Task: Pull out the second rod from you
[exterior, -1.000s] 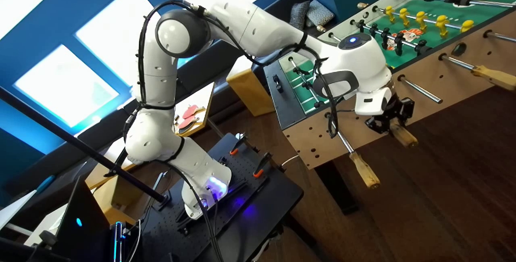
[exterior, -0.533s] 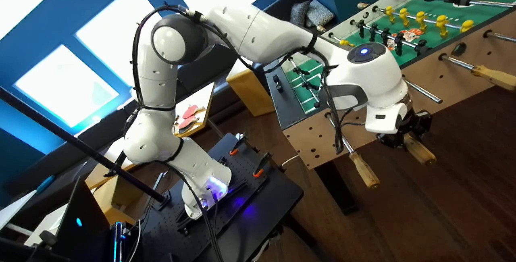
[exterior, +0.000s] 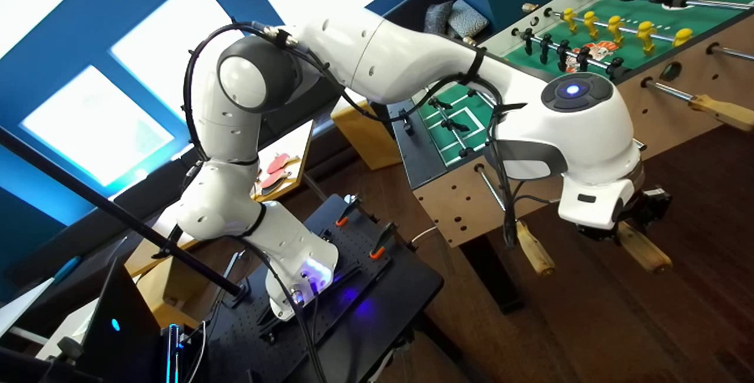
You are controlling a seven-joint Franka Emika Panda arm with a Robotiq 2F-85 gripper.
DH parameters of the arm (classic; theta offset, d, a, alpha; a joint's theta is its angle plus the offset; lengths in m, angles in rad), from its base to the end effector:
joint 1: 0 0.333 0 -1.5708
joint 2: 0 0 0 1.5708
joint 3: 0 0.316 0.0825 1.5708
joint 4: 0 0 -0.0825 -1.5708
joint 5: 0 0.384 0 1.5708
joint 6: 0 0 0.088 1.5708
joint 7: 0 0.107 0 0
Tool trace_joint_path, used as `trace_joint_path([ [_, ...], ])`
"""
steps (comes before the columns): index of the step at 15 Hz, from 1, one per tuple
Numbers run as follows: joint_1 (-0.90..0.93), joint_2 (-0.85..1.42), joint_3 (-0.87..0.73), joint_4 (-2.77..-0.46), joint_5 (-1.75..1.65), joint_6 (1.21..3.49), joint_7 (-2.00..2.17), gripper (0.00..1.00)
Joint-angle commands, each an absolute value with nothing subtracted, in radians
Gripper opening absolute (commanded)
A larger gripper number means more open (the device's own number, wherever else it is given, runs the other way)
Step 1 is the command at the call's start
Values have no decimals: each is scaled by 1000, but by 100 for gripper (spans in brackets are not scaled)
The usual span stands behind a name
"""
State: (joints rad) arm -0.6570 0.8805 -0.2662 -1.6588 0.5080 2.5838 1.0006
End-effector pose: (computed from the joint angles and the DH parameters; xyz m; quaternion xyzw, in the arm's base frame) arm 0.4173 -0.5353 0.1150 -0.4334 0.8988 -0.0476 0.0445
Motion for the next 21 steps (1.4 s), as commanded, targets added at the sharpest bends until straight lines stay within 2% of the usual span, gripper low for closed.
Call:
trace_joint_path([
  [1, -722, 856, -334, -1656, 482, 2482, 985, 13],
  [17, -817, 870, -339, -1581, 466, 2473, 918, 15],
  [18, -815, 867, -340, -1583, 467, 2475, 921, 63],
  [19, -814, 860, -339, -1590, 467, 2481, 917, 64],
  [21, -813, 819, -365, -1616, 451, 2476, 904, 77],
])
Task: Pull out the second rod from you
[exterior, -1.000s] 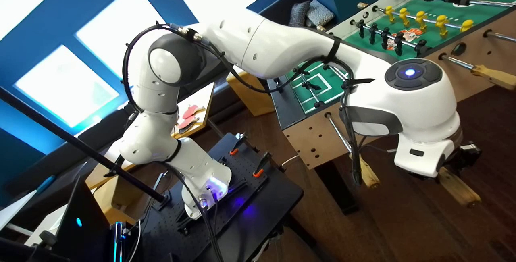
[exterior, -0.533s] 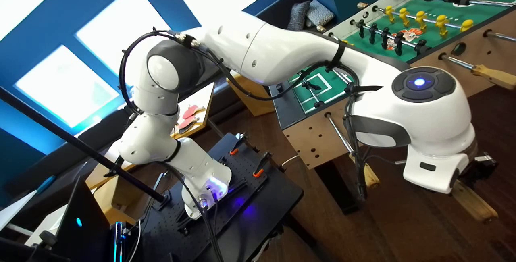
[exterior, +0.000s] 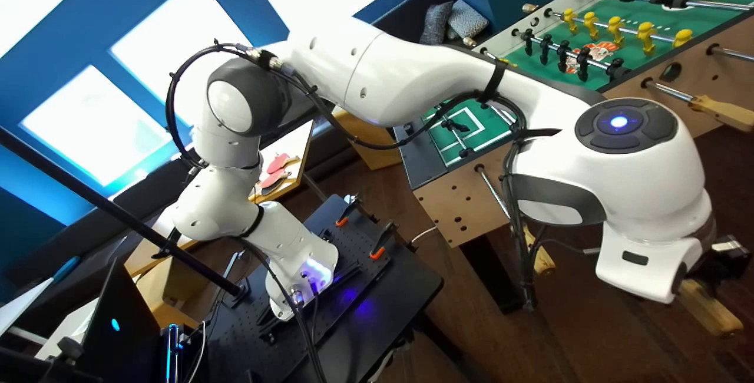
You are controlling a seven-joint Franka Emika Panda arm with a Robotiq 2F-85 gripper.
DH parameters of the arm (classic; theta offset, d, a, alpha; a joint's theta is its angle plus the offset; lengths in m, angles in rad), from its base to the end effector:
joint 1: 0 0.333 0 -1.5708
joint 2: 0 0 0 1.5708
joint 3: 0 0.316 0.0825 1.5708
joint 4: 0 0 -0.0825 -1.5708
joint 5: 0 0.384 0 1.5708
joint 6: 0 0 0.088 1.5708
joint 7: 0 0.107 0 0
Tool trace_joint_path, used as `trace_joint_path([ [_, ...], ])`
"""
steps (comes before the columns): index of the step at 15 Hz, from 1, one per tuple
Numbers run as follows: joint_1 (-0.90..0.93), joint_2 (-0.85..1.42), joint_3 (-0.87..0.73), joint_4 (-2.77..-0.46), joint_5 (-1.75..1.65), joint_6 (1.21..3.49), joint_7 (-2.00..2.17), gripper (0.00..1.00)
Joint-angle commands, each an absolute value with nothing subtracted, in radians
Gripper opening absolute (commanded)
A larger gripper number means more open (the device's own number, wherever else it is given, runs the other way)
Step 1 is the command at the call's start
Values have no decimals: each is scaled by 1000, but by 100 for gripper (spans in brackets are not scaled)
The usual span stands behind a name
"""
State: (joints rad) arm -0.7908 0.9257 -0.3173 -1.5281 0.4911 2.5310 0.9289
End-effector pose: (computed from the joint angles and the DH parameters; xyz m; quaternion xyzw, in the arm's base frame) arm 0.3457 -0.6225 0.1373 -0.4136 0.9071 -0.0739 0.0244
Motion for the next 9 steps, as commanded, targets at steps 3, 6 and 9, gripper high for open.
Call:
trace_joint_path([
  [3, -812, 724, -418, -1687, 408, 2456, 899, 99],
  [6, -794, 634, -452, -1757, 359, 2463, 890, 100],
  [9, -778, 570, -459, -1810, 321, 2474, 896, 100],
])
